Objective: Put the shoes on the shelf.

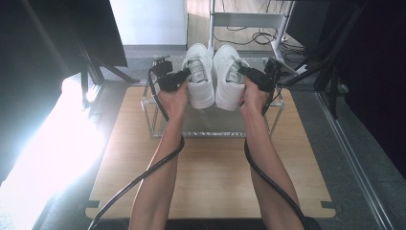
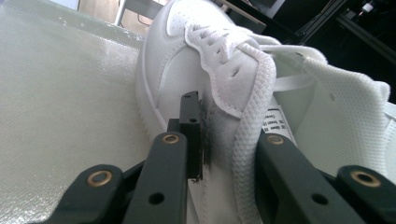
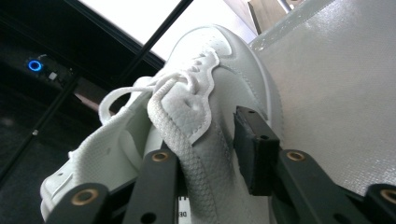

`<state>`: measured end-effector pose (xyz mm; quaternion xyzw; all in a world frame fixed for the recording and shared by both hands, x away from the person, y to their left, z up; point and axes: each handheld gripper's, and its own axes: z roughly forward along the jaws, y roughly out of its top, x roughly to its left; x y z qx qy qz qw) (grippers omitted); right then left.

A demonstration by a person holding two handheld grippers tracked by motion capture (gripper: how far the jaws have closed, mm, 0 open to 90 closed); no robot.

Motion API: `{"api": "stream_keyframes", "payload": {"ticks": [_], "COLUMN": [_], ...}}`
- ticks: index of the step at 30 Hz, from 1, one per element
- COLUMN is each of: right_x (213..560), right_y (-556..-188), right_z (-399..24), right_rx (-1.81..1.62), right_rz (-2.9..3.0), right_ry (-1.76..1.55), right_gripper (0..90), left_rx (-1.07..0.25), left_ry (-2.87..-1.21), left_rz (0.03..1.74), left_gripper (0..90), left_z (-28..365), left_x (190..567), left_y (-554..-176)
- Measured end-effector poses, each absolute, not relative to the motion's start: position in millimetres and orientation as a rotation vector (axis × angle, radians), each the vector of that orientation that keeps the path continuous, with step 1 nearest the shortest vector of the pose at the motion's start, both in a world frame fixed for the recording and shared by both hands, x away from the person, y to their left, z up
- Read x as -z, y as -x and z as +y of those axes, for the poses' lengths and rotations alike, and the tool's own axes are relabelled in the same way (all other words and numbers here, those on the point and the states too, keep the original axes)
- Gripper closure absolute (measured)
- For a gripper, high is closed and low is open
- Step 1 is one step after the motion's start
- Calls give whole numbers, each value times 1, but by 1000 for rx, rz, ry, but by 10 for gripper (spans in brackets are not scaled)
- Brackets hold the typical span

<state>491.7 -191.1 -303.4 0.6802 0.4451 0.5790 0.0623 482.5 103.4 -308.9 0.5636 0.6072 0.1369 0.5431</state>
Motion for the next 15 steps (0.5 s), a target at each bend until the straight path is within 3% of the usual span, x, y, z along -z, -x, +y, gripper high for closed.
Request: {"api": "stream_keyframes", "payload": {"ticks": [7,15], "right_x": [303,305], "right_y": [-498,-501], "right_z": [-188,-195], "right_rx": [-1752,-1840], "right_rz": [1441,1553], "right_ry": [-2018,-1891], "right_gripper": [548,467], "left_rx": [-303,-200], "left_ry": [-1379,-1345], "left_rz": [1431,1410], "left_gripper": [694,530], "left_z": [98,105], "left_x": [311,318], "left_y": [-489,-495]}}
